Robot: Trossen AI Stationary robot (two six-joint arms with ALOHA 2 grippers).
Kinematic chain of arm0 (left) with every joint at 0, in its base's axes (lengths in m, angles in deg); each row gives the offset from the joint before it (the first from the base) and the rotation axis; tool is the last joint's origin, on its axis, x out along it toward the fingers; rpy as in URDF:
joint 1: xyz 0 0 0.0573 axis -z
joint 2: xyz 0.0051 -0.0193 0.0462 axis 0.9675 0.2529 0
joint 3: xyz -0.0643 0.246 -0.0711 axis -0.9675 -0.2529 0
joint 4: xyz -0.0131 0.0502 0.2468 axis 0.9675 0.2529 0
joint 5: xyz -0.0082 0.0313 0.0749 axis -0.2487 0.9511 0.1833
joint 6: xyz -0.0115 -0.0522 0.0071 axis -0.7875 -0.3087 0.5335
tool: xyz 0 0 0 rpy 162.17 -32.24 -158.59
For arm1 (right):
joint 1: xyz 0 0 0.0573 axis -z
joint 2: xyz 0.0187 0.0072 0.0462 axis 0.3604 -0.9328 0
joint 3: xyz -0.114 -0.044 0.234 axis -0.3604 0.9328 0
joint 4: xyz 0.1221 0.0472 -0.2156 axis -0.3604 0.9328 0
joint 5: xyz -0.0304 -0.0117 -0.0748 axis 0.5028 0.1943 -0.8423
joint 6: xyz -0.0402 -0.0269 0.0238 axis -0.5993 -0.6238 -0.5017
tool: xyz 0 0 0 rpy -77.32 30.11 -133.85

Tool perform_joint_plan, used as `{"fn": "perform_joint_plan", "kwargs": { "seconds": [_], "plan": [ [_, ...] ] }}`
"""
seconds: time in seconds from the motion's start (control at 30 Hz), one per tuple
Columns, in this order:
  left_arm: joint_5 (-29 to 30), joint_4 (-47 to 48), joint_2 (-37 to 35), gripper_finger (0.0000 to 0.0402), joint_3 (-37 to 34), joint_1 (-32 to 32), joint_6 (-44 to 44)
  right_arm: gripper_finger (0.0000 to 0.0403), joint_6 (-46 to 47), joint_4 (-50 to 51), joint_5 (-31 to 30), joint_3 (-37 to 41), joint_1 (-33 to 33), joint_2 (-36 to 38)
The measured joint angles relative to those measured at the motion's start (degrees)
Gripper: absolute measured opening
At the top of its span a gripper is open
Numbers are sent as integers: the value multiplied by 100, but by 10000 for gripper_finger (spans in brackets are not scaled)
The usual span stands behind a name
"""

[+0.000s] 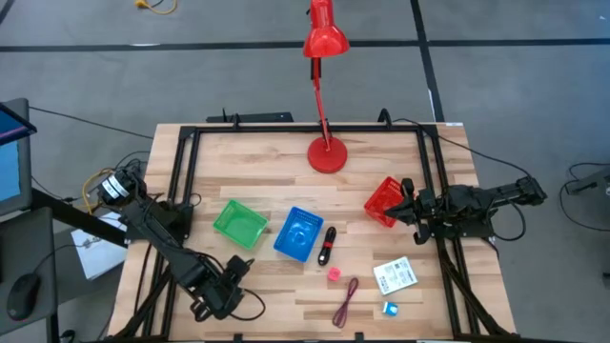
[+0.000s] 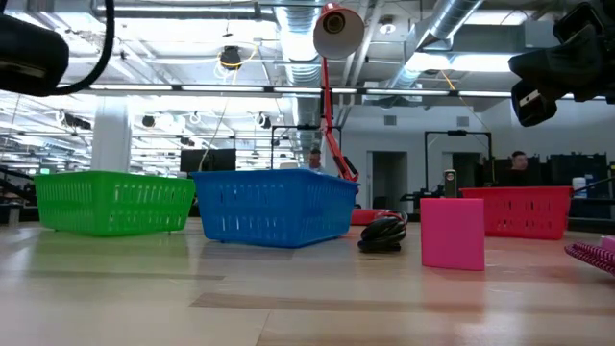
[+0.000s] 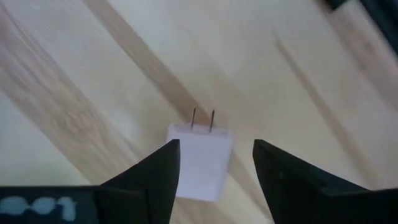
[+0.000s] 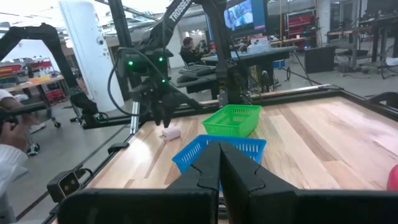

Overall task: Pick and place items into bin
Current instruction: Put the white charger adapter into the green basket

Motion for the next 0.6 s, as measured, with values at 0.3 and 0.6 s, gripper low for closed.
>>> {"fn": "perform_joint_plan", "kwargs": {
  "seconds": [0.3, 0.6],
  "plan": [
    [25, 254, 0, 281, -8, -4, 145, 0, -1, 0, 0, 0, 0, 1],
    [42, -285, 9, 293, -388, -20, 376, 0, -2, 0, 0, 0, -1, 1]
  ]
}}
